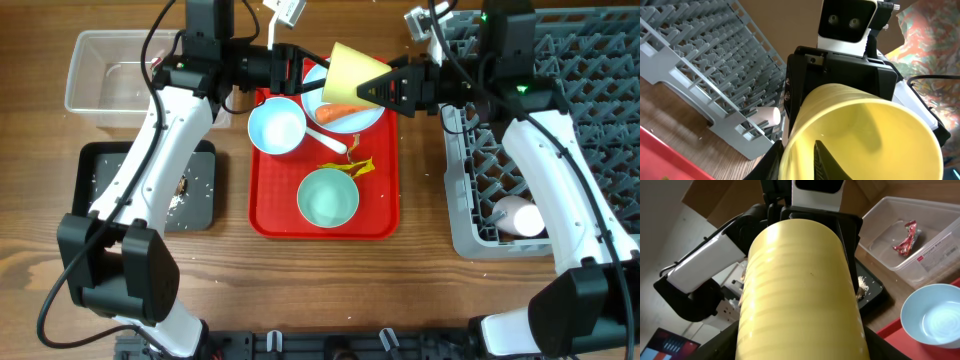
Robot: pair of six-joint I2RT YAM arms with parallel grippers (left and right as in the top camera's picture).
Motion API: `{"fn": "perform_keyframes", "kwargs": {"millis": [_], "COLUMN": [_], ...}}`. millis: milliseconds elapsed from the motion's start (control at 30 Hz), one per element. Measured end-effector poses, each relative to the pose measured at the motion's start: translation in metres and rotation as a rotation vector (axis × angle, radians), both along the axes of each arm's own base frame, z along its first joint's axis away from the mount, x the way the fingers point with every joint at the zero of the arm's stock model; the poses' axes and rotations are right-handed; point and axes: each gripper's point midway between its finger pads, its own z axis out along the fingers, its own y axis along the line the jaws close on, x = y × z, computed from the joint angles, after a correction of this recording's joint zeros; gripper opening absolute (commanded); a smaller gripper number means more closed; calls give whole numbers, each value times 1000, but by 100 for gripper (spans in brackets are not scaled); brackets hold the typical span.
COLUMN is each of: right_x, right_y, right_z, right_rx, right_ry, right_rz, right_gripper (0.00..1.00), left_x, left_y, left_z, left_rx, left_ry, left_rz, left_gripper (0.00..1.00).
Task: Sort waste into correct bins and load items into the dishwasher rack
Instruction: 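Grasp the yellow cup with the right gripper and pull it away, then lower the yellow cup into the dish rack and open the right gripper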
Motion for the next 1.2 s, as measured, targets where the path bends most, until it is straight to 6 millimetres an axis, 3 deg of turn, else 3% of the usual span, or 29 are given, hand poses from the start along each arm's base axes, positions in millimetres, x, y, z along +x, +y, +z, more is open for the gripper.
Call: {"fn": "perform_keyframes", "kwargs": {"millis": [333,467,600,700,767,833,933,1067,1200], "right_x": [2,14,16,18,19,18,-3,1,-12], "right_y": [-22,-40,-43,-48,-57,-71,-108,-149,-214], "right_z": [-8,-18,-23,-41,-67,-90,-121,-110,-104], "right_rx": [-3,-41,-60,-131,-248,-378,-635,-724,-784], "right_ry": [60,83,104,188,275,340,493,513,626], "right_rz": [-40,-124,-148,-208,-293,-379,-511,-642,-807], "right_gripper": [60,60,59,59,60,61,61,60,61], "left_x": [4,0,0,0,3,10,21,26,22], "left_y": [-1,0,0,0,0,3,17,40,51], "left_z": [-4,-1,-1,-1,-7,-25,-66,-113,-140], "left_rx": [16,0,-2,-1,24,104,299,566,770], "left_ry": [3,5,6,4,25,98,213,277,263], "left_rz": [20,-2,-5,-3,24,102,264,436,526], "left_gripper": [20,20,22,27,33,39,43,45,49]}}
